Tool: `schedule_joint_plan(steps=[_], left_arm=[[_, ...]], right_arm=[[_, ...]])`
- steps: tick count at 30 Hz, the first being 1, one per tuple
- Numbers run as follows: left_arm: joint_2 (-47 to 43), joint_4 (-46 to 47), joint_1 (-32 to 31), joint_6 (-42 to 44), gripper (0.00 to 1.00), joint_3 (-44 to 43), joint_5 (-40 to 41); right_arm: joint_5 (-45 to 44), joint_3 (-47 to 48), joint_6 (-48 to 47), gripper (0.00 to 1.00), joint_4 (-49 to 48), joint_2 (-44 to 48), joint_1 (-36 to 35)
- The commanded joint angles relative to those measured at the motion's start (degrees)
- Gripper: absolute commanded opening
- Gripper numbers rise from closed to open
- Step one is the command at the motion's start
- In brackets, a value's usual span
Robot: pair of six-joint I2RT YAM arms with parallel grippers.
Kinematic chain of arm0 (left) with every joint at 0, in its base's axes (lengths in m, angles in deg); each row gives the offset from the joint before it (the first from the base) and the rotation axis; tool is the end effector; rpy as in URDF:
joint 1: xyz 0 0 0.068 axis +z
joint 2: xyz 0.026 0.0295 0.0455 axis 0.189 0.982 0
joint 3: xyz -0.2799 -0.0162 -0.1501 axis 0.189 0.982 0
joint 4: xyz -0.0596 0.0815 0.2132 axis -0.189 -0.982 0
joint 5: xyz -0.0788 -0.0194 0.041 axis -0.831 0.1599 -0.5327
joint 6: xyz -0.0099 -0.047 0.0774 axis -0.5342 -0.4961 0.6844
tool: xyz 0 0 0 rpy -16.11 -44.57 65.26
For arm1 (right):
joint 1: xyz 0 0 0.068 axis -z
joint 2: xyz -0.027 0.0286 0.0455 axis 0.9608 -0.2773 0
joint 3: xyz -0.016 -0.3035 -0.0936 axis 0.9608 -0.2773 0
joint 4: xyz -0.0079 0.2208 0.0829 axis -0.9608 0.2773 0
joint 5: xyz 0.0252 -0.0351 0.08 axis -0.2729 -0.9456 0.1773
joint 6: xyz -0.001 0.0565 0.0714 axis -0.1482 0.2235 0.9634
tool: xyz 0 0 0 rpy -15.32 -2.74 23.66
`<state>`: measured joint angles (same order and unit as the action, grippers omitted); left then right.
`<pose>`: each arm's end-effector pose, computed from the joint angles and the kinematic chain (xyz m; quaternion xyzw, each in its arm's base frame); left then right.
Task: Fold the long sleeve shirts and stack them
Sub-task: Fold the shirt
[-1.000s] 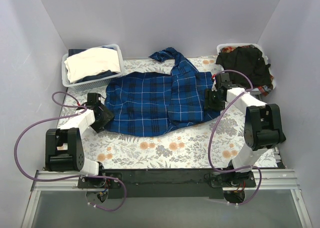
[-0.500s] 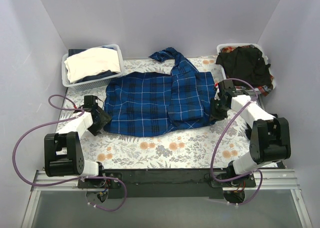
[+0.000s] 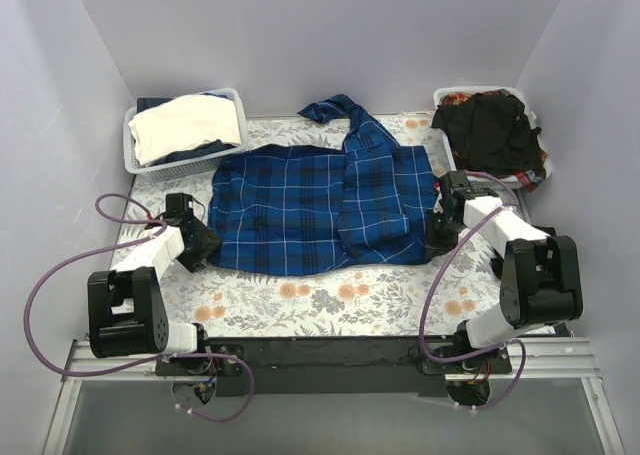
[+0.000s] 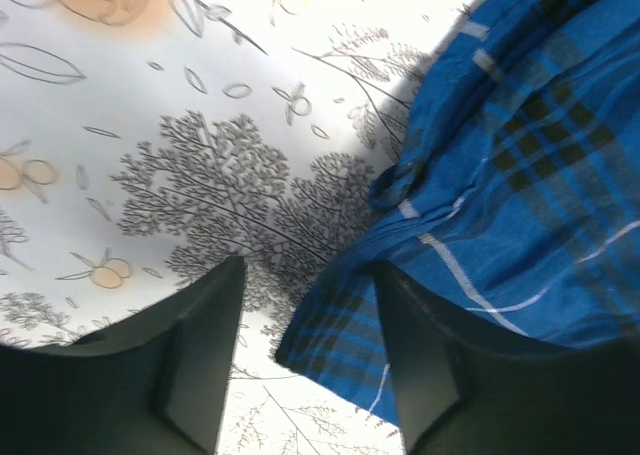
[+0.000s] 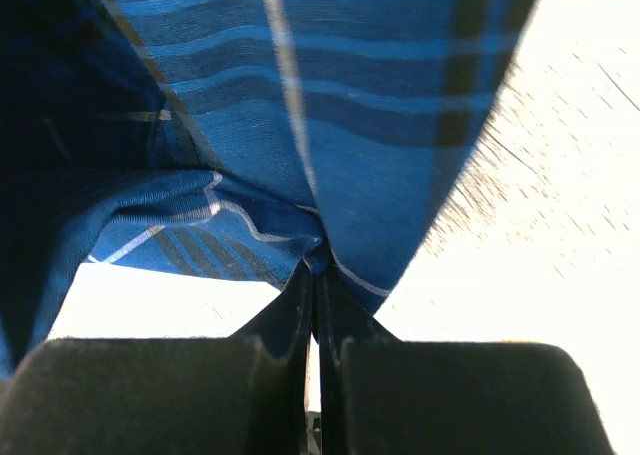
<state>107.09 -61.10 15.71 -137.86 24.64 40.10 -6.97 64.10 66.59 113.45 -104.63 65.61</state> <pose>0.2150 0.0238 0.1841 -0.6629 0.7288 -0.0735 0.1552 0.2563 0.0442 0.2008 0.0515 0.9883 0.0685 0.1262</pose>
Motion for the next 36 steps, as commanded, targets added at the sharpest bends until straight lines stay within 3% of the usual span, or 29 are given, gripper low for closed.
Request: schedule_joint_plan(steps=[1,3,4,5,6,20,21,23,24,27,30,36], left_arm=[[-2.1,2.0,0.4,-1.6,0.44,3.0,-8.2],[-2.2,2.8,0.3,-2.2,0.31,4.3,-10.2],[-2.3,2.9,0.4,-2.7,0.22,4.5,-10.9],[-2.7,2.8,0.4,-2.8,0.05,4.6,-10.9],[-2.9,2.2,0.3,-2.8,0.00,4.5,-10.9],[-11.5,-12.5,0.4,-1.1,0.00,-5.2,-1.8],[-12.1,-13.4,0.4,-0.7,0.00,-5.1,-2.1],[-13.0,-13.7,0.4,-0.3,0.00,-4.2,-3.4],[-13.1,-13.4,0.4,-0.2,0.00,-4.1,-3.9],[-11.8,-13.3,0.3,-0.4,0.00,-4.7,-6.7],[-11.0,-12.7,0.4,-0.9,0.00,-4.2,-9.0],[-10.7,-12.6,0.4,-0.2,0.00,-4.0,-8.3]], right_arm=[[-1.9,-1.5,1.3,0.01,5.0,6.0,2.7],[-1.7,-1.4,1.4,0.01,6.8,8.5,3.6],[-1.6,-1.4,1.4,0.01,7.3,9.2,3.9],[-1.5,-1.1,1.5,0.01,7.8,10.1,4.4],[-1.5,-0.9,1.5,0.01,8.7,11.6,4.6],[-1.6,1.5,0.6,0.01,14.2,17.6,7.7],[-0.8,1.1,0.2,0.04,14.2,17.7,7.7],[3.3,1.1,-1.2,0.24,13.2,18.2,7.8],[4.7,1.5,-2.0,0.42,12.5,18.4,7.7],[9.7,3.6,-2.3,0.67,9.5,19.4,7.7],[11.3,6.4,-2.5,0.73,7.0,17.7,7.6],[13.4,6.4,-2.0,0.73,-0.3,9.8,3.7]])
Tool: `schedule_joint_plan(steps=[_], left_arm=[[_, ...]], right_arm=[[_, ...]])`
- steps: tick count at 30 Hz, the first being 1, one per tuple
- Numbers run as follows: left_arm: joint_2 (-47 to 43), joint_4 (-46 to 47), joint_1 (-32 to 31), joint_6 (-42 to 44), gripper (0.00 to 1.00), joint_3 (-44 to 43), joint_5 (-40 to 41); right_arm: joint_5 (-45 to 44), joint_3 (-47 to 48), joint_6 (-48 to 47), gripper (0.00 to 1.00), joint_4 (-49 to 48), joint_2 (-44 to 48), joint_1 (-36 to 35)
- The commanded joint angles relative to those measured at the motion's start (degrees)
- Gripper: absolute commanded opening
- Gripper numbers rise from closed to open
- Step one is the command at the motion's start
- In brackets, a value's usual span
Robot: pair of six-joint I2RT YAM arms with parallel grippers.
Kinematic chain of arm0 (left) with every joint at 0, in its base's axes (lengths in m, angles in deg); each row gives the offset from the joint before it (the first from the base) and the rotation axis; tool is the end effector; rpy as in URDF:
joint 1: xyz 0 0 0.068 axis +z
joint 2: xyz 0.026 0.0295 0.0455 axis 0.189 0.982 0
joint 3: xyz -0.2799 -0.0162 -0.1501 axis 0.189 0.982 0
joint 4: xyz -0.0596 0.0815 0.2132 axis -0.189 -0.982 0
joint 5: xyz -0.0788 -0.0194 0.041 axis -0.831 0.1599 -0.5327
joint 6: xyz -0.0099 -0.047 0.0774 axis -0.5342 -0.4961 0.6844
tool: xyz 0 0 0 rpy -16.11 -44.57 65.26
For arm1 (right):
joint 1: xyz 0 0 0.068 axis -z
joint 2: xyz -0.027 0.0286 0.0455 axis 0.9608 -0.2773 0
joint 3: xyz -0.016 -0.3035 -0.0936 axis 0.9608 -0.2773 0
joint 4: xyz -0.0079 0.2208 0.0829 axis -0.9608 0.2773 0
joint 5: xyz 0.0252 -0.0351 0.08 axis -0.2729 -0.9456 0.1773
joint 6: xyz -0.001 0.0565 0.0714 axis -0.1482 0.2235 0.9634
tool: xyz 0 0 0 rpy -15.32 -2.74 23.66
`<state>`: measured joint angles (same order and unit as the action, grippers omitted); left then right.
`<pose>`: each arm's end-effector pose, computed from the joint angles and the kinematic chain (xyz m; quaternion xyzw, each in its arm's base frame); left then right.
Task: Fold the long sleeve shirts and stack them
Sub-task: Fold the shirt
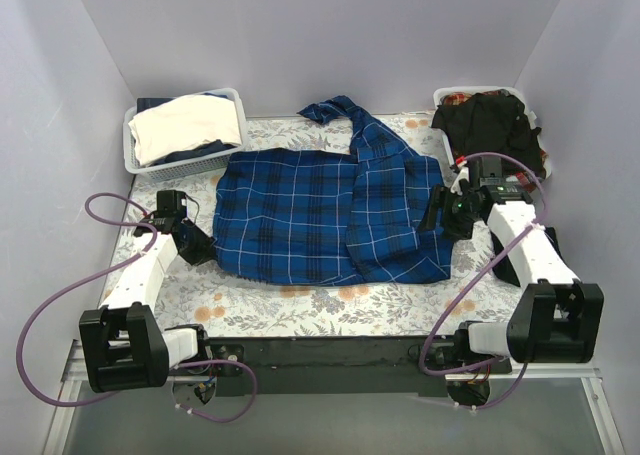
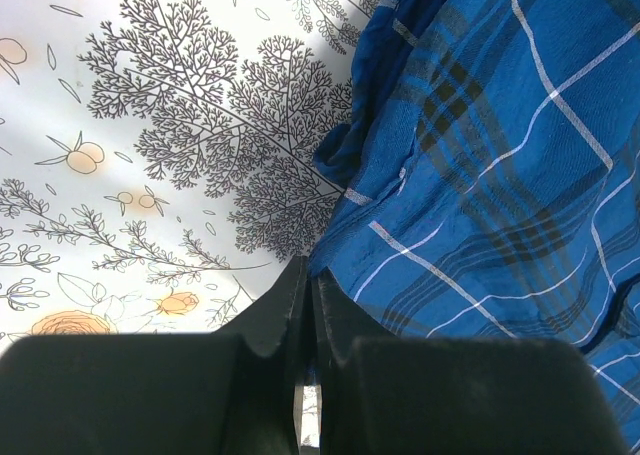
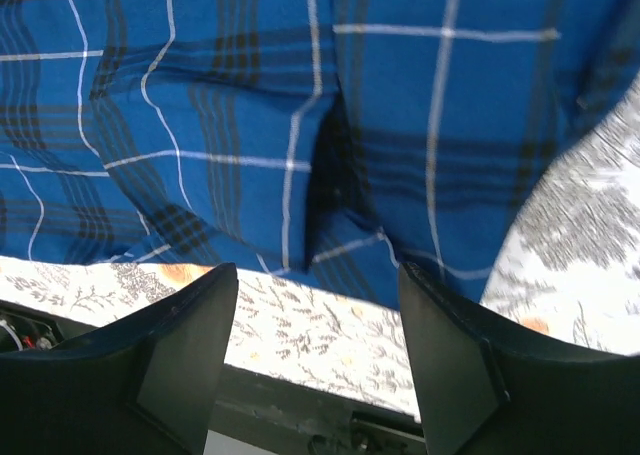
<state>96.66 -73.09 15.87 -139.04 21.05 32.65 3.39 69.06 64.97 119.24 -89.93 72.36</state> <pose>0.1820 0.0109 0.2225 -0.6609 0.7266 -0.1362 0.1293 0.2267 0.0274 0.2794 0.0645 0.9566 0.1594 0.2352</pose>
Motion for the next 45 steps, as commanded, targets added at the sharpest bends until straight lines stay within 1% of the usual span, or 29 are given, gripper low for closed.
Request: schedule_joint_plan(steps=[1,2,5,8,11,12,13,14,15,18,19,24,26,27,33,37,40,41,42,45], left_arm=[[-0.2,-0.5,0.1,1.0,0.00,-0.3,-0.7],[-0.2,-0.4,0.2,1.1,0.00,-0.1,-0.6],[-0.1,-0.2,0.2,1.0,0.00,0.1,-0.6],[-0.2,-0.3,0.2,0.8,0.00,0.0,-0.7],[0.0,-0.1,0.1,0.8,0.00,0.0,-0.6],[0.1,-0.1,0.2,0.8,0.00,0.0,-0.6],[0.3,0.0,0.2,0.8,0.00,0.0,-0.7],[0.5,0.0,0.2,0.9,0.00,0.0,-0.7],[0.6,0.2,0.2,1.0,0.00,-0.2,-0.7],[0.7,0.1,0.2,1.3,0.00,-1.0,0.4],[0.6,0.0,0.2,1.5,0.00,-1.4,0.6],[0.6,-1.2,0.1,2.6,0.00,-4.1,2.8],[0.7,-1.7,0.1,3.0,0.00,-5.0,5.2],[0.6,-1.9,0.2,3.2,0.00,-5.1,5.4],[1.3,-1.0,0.1,3.3,0.00,-4.9,5.0],[3.7,-0.1,0.1,3.9,0.00,-7.2,5.5],[6.2,1.2,0.2,4.7,0.00,-10.6,6.2],[8.3,1.9,0.1,4.8,0.00,-11.5,6.3],[9.2,2.1,0.1,5.1,0.00,-13.9,6.5],[13.9,3.3,0.2,5.5,0.00,-18.6,6.9]], right_arm=[[2.6,1.5,-0.3,0.73,-6.6,-6.0,-4.0],[2.0,1.6,0.1,0.72,-7.2,-8.2,-5.7],[1.1,0.9,1.1,0.70,-8.6,-10.8,-8.6],[1.3,-0.6,1.6,0.68,-9.7,-11.3,-10.5],[1.3,-1.4,2.2,0.58,-10.0,-11.2,-11.7],[1.3,-1.5,2.2,0.41,-10.1,-11.1,-11.8],[1.2,-1.2,2.3,0.30,-9.9,-11.2,-12.0],[0.9,-1.0,2.5,0.04,-9.1,-11.0,-12.1],[0.3,-0.6,2.5,0.01,-8.7,-10.9,-12.1],[-3.5,1.8,2.9,0.01,-6.7,-9.0,-12.3],[-6.4,2.5,2.9,0.01,-5.9,-7.9,-12.3],[-14.8,11.4,3.1,0.01,-3.0,-5.6,-12.3],[-18.6,13.9,3.3,0.01,-2.1,-5.0,-12.0],[-19.2,16.2,3.3,0.01,-1.8,-4.9,-12.0],[-20.8,23.1,3.4,0.01,-1.1,-4.6,-11.4],[-20.8,26.6,2.4,0.01,-1.2,-6.6,-10.9],[-20.7,28.4,1.8,0.01,-1.3,-8.6,-10.6],[-20.7,28.5,1.6,0.01,-1.3,-9.2,-10.6],[-20.7,28.5,1.6,0.01,-1.2,-9.8,-10.5],[-20.4,26.2,1.2,0.01,-1.3,-11.1,-10.4]])
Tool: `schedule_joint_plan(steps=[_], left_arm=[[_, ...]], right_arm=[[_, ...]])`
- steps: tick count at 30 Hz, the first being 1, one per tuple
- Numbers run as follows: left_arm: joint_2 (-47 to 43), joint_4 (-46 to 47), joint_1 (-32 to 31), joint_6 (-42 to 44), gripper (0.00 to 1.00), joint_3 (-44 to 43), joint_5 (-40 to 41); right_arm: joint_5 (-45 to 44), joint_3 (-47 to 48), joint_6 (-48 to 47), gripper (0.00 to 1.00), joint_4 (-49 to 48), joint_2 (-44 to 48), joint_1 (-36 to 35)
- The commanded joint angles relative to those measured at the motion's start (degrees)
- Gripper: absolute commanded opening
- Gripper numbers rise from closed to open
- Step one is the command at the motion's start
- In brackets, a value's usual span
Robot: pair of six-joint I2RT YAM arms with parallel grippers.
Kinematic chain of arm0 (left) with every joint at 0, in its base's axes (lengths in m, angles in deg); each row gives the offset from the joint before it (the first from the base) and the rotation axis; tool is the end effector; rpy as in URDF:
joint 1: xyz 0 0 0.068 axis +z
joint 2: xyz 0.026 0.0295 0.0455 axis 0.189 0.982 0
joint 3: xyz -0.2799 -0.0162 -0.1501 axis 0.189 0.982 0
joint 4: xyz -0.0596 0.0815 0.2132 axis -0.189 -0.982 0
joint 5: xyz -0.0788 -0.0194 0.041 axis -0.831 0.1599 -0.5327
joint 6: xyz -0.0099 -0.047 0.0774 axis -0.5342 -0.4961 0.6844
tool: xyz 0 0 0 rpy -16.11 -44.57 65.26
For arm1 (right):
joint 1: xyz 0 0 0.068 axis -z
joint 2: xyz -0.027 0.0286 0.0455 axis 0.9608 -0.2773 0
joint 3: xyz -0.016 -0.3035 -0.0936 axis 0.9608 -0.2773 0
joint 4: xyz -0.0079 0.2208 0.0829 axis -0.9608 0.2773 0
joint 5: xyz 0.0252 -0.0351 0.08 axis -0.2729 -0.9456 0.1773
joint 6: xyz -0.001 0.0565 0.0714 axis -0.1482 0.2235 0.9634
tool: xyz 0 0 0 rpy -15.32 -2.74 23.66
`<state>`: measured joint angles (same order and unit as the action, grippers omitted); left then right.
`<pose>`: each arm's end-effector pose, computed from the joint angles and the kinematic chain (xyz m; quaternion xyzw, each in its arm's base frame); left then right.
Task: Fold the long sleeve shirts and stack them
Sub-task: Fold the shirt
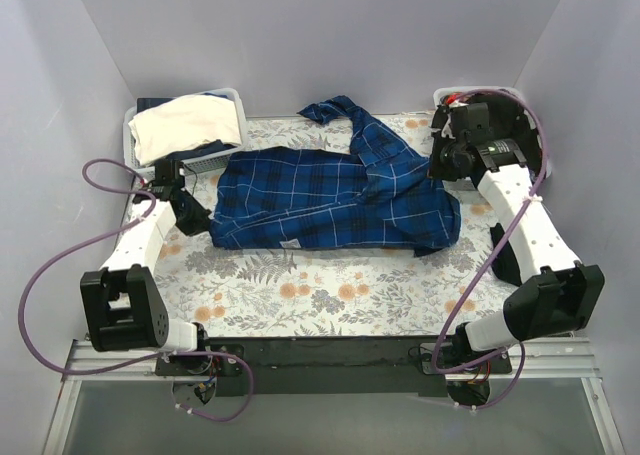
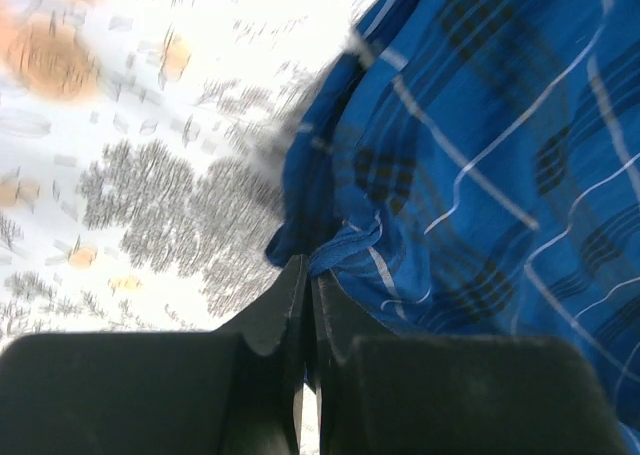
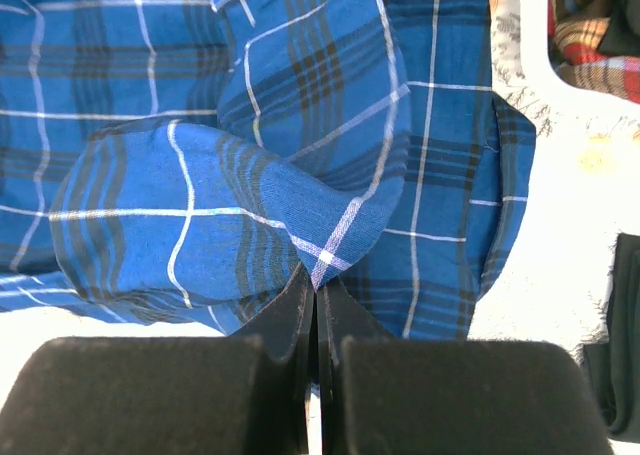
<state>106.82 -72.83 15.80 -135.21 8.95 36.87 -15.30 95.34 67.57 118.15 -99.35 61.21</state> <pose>0.2404 0.0217 0.2484 -0.6389 0.7415 -0.1136 0.1701 0.2994 0.0622 0.3841 0.0380 0.9137 0.0725 0.3980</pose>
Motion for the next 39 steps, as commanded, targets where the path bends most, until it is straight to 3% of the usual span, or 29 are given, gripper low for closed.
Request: schedule_joint_plan(steps=[1,23,24,27,29,33,36,37,39], left_arm=[[4.9,3.3,0.3,1.8,0.00,-7.4,2.5],[23.2,10.2,-0.6,3.5,0.00,-23.4,-5.1],[25.0,10.3,-0.5,3.5,0.01,-25.0,-5.5],[27.6,10.8,-0.8,3.7,0.18,-26.7,-5.5],[28.5,11.8,-0.9,4.2,0.18,-27.7,-5.2],[30.7,12.6,-0.9,5.6,0.31,-30.6,-4.1],[31.5,10.2,-0.9,6.5,0.39,-33.5,-3.0],[30.0,10.2,-0.8,6.5,0.43,-33.4,-2.7],[28.1,10.7,-0.8,7.2,0.48,-32.1,-1.5]], right_arm=[[-1.3,-1.0,-1.3,0.01,-0.3,-2.0,0.7],[-8.4,-18.1,0.8,0.01,-3.5,-6.0,2.9],[-8.1,-18.0,0.7,0.01,-3.5,-6.4,2.9],[-6.7,-17.3,0.7,0.01,-3.8,-8.1,2.9],[-6.3,-16.5,0.8,0.01,-3.8,-8.6,2.9],[-6.2,-14.7,1.1,0.01,-3.8,-10.7,2.8],[-7.1,-12.5,1.5,0.20,-2.8,-12.6,2.8],[-7.4,-11.8,1.5,0.38,-2.2,-12.9,2.9],[-8.0,-10.2,1.9,0.49,-1.3,-12.9,3.0]])
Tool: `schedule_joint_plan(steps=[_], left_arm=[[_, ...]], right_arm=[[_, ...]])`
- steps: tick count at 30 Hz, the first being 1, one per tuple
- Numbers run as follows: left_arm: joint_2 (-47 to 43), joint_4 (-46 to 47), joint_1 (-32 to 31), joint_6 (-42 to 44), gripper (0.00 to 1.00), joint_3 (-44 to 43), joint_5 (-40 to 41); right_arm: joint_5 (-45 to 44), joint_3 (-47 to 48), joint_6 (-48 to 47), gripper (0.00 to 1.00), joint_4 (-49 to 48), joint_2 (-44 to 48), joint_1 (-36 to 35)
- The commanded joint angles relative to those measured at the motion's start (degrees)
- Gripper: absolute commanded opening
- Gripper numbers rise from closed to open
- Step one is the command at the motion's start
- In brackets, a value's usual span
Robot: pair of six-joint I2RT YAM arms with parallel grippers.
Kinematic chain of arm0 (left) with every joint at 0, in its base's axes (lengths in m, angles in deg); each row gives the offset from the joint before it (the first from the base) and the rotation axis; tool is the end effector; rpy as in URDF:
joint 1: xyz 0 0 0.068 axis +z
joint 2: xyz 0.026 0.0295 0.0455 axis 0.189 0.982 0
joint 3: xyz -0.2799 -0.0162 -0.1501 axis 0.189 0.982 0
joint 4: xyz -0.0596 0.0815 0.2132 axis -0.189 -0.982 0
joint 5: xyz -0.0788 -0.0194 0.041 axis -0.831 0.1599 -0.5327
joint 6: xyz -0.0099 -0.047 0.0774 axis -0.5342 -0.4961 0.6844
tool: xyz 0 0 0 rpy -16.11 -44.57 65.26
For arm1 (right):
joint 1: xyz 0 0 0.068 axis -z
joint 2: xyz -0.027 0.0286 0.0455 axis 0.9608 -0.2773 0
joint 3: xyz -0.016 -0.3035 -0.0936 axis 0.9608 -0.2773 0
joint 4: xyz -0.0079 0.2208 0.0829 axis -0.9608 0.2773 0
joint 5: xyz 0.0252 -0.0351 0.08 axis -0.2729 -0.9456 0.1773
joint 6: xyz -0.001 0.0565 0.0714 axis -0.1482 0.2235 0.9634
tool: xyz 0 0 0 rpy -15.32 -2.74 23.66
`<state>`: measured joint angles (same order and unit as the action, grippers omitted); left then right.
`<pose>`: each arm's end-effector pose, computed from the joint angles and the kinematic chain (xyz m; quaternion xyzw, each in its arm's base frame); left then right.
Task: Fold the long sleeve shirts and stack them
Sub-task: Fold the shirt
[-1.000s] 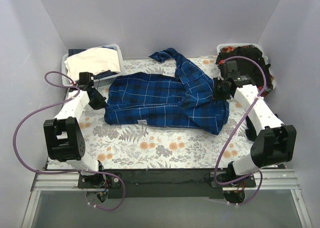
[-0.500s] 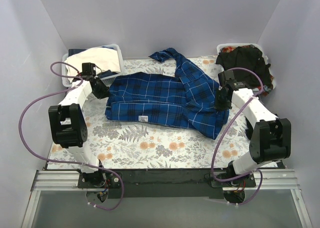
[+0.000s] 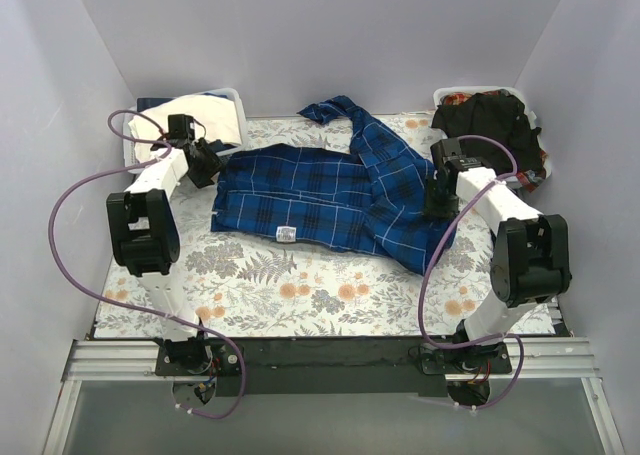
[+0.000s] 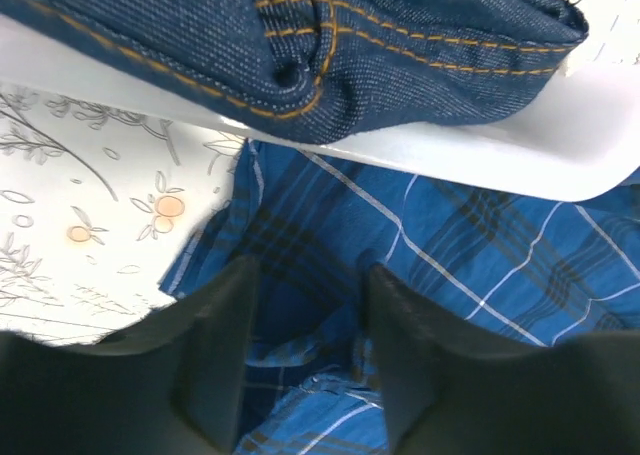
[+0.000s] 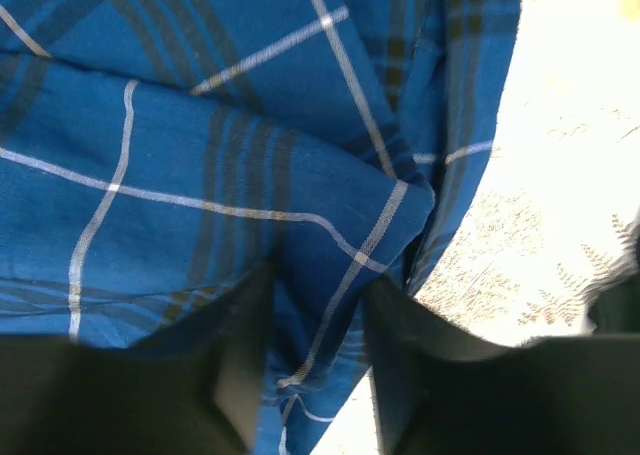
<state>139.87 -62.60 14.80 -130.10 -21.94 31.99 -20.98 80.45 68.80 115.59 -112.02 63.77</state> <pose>0.4350 0.0238 0.2367 -0.5791 0.7676 -0.1795 0.2081 0.3232 0.0444 0.2411 0.0754 0.9746 -0.0302 0.2085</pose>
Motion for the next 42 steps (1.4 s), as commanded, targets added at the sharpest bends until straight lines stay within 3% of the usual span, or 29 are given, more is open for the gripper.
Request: schedule_joint_plan(steps=[1,6,17,22,26,32,42], left_arm=[[-6.1,0.3,0.1,2.1,0.53,-0.8,5.5],[-12.7,-1.7,0.2,3.1,0.59,2.3,8.6],[-21.7,-7.4,0.1,1.0,0.62,16.0,13.1],[-23.6,-5.2,0.1,0.1,0.65,24.0,15.5],[-22.7,-2.5,0.1,-0.6,0.68,25.7,15.7],[-22.5,2.2,0.1,-1.8,0.69,25.3,11.7],[-23.3,4.6,0.1,-3.4,0.72,22.7,9.7]], right_arm=[[-2.8,5.1,0.6,0.61,1.4,0.3,0.4],[-3.8,6.8,0.7,0.67,2.2,4.5,0.5],[5.1,0.4,-2.0,0.64,3.4,13.8,-4.5],[10.8,-2.7,-3.6,0.63,2.5,14.2,-8.2],[18.7,-5.5,-6.2,0.63,-0.7,14.2,-11.0],[21.1,-8.5,-6.4,0.63,-3.6,9.9,-12.4],[7.5,-13.0,-1.1,0.61,-5.8,3.0,-11.3]])
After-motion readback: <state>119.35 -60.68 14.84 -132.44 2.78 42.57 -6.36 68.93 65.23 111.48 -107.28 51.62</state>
